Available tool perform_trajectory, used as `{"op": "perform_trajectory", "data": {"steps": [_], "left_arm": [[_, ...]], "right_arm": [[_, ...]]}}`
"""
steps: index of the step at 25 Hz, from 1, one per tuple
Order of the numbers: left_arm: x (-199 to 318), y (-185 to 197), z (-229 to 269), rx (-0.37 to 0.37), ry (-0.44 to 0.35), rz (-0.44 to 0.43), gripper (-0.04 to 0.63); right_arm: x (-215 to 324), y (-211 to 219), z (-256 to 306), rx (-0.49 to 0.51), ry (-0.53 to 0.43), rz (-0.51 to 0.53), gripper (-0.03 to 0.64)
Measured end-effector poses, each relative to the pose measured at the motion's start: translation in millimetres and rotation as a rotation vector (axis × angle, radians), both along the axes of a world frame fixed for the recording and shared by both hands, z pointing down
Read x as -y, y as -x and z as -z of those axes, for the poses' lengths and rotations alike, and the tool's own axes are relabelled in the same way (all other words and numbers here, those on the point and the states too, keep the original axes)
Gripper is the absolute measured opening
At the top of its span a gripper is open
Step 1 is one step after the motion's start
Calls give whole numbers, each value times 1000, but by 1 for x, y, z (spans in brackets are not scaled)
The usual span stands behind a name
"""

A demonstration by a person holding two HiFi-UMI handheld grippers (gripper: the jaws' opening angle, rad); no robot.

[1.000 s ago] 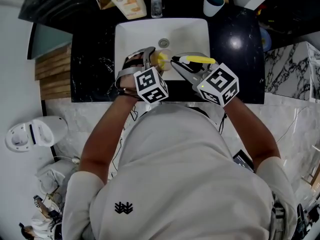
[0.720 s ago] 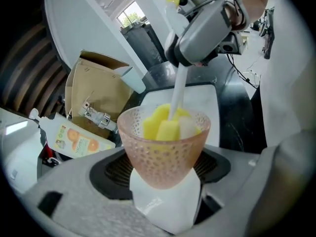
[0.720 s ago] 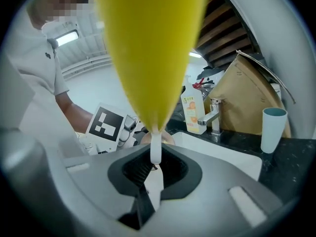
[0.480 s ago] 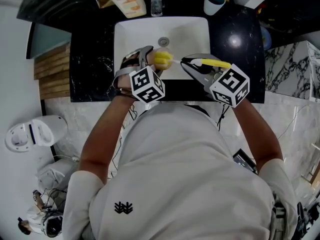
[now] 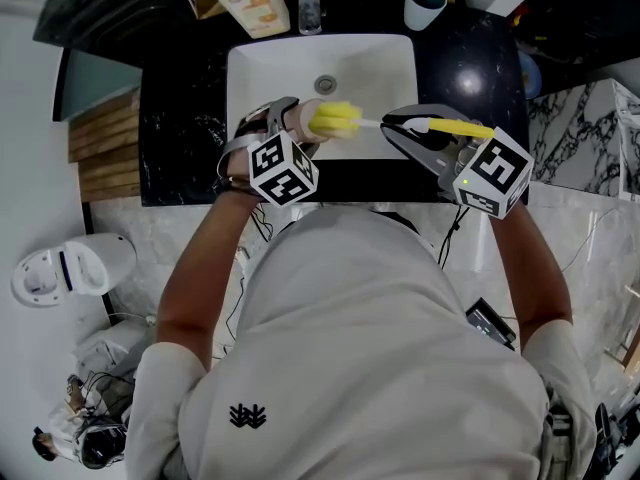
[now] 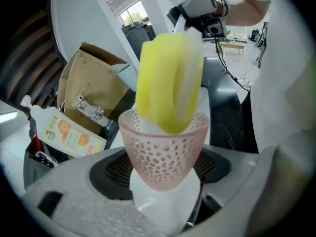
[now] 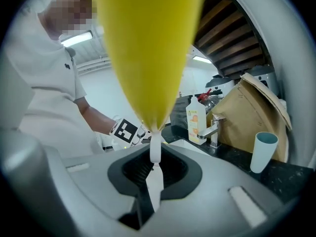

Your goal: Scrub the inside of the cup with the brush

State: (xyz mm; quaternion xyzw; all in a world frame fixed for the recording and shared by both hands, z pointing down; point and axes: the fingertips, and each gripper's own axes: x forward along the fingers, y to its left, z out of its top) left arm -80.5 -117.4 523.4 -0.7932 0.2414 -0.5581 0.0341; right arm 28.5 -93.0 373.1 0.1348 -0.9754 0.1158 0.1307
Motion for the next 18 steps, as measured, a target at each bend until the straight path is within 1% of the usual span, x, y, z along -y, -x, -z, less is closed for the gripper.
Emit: {"op": "perform_trajectory", "data": {"steps": [3,7,11,15,18], "left_arm": [[-8,-14,3,-5,23,-51,362],[-17,-23,0,20,48,-106,364],[-18,-24,-1,34,52,-117,362],[-22,-28,-3,67,49,-154,362],[-24,-24,-7,57,67,-141,362]], "right_arm": [[-4,15,-3,-30,-18,57,43],[-5,35,-11,-76,-48,119,43],[-2,47,-20,-108,-58,158,43],[-4,55,-31,-132,-66,176,43],[-1,58,-38,-133,-49,179,43]]}}
